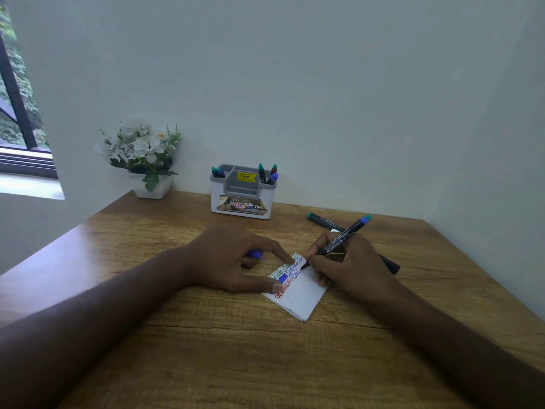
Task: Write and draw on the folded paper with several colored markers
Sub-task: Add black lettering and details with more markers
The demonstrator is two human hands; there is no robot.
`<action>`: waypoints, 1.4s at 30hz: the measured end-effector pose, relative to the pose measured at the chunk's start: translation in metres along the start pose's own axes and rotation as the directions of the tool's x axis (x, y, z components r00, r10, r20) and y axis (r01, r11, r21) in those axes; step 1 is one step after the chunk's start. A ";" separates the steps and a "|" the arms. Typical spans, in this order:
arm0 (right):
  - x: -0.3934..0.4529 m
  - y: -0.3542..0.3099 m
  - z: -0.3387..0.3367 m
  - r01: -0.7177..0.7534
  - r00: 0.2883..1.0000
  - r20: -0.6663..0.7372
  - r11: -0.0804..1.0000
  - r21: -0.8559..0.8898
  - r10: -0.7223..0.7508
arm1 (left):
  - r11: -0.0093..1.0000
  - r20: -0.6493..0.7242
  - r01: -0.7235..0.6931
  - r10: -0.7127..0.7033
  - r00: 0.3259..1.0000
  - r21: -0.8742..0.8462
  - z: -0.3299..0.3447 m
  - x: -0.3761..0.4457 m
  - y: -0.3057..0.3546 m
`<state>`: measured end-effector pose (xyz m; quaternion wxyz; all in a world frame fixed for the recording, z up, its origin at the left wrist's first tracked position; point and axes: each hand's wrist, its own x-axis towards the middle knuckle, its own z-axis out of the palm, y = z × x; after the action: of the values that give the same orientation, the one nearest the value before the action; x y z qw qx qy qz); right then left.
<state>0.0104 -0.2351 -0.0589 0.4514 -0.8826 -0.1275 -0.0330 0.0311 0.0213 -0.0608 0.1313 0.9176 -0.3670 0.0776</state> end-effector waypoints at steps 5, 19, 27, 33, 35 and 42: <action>0.000 -0.001 0.000 0.005 1.000 0.002 1.000 -0.007 -0.005 | 1.000 -0.010 0.001 -0.001 1.000 -0.004 -0.001 -0.001 0.002; 0.004 0.004 0.001 -0.022 1.000 -0.021 1.000 -0.010 0.021 | 1.000 0.007 0.008 -0.008 1.000 -0.008 0.000 0.000 -0.001; 0.008 0.009 0.000 -0.029 0.999 -0.047 0.997 -0.065 0.026 | 1.000 -0.008 -0.011 0.011 1.000 0.003 0.002 0.000 -0.006; 0.010 0.012 0.000 -0.047 0.998 -0.046 0.997 -0.057 0.044 | 1.000 -0.009 -0.020 0.020 1.000 0.002 0.001 0.000 -0.005; 0.009 0.012 0.000 -0.042 0.998 -0.044 0.998 -0.054 0.040 | 1.000 -0.009 -0.017 0.017 1.000 0.004 0.002 0.000 -0.005; 0.007 0.007 -0.002 -0.036 0.998 -0.047 0.999 -0.027 0.035 | 1.000 -0.011 -0.009 0.009 1.000 0.007 0.001 0.000 -0.004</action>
<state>0.0189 -0.2393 -0.0626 0.4424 -0.8899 -0.1008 -0.0470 0.0339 0.0242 -0.0629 0.1297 0.9159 -0.3703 0.0846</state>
